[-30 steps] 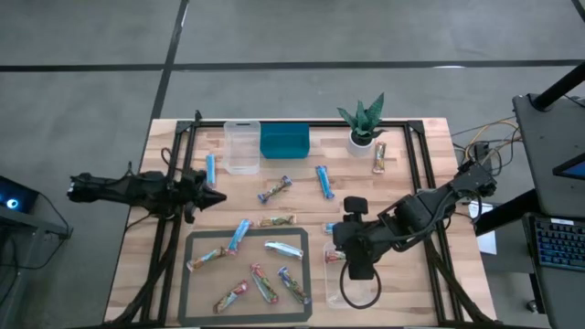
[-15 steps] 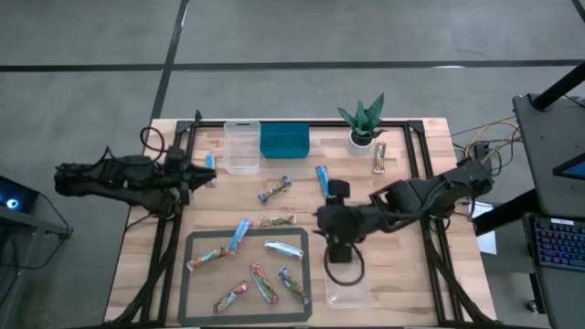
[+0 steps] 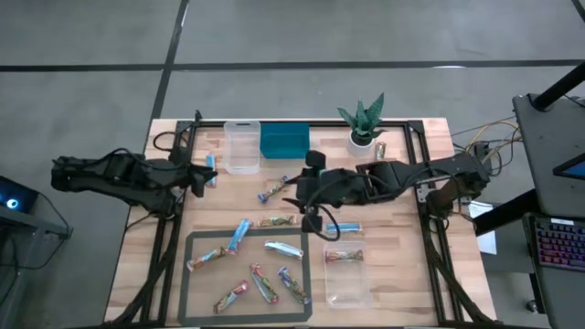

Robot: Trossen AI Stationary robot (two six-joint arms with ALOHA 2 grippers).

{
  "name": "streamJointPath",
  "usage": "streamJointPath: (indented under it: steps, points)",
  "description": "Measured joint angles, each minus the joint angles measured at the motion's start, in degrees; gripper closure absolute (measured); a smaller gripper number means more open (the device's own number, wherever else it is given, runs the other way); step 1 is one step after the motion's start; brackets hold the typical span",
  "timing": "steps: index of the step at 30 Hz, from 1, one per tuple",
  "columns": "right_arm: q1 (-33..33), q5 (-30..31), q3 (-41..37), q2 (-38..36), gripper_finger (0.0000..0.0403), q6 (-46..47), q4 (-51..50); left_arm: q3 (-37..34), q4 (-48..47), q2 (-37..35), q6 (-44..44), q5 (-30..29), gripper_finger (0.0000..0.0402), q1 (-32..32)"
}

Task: Pick and place Granola Bars by type
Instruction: Put the red granola bar into the bottom transparent bin

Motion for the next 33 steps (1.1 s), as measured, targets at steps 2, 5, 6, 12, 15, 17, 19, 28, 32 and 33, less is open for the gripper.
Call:
streamJointPath:
  steps: [2,5,6,12,15,17,19,28,32,33]
  points:
    - [-1.3,-2.2,-1.6,0.0,0.0232,-0.2,3.7,-0.2,-1.5,0.9,-2.4,-2.0,0.0286,0.0]
    - [-2.8,-4.5,-3.8,0.2,0.0232,-1.4,8.7,-0.3,-4.2,2.2,-5.3,-5.7,0.0286,0.1]
    - [-3.1,-4.7,-4.6,0.2,0.0232,-1.7,10.3,-0.3,-5.0,2.7,-6.2,-7.0,0.0286,0.2]
    - [-3.9,-11.4,-9.6,0.3,0.0232,-2.4,19.1,-0.4,-12.0,5.9,-12.2,-13.4,0.0286,0.4]
    - [-3.6,-12.5,-10.3,0.3,0.0232,-2.3,19.7,-0.4,-14.8,7.6,-13.4,-13.9,0.0286,0.8]
    - [-3.3,-13.2,-10.4,0.3,0.0232,-2.4,19.9,-0.4,-16.2,8.8,-13.4,-13.9,0.0286,1.1]
    - [-3.1,-14.2,-10.4,0.3,0.0232,-2.5,20.1,-0.4,-17.8,10.0,-13.8,-13.9,0.0286,1.5]
    - [-3.0,-15.5,-10.4,0.3,0.0232,-2.6,20.3,-4.8,-16.8,13.2,-15.8,-13.3,0.0267,5.8]
    - [-2.9,-15.1,-10.4,0.3,0.0232,-2.0,20.6,-8.0,-16.3,13.1,-17.4,-12.9,0.0236,8.0]
    - [-3.0,-15.0,-10.4,0.3,0.0232,-1.5,20.7,-8.8,-16.3,12.8,-17.9,-12.5,0.0228,8.5]
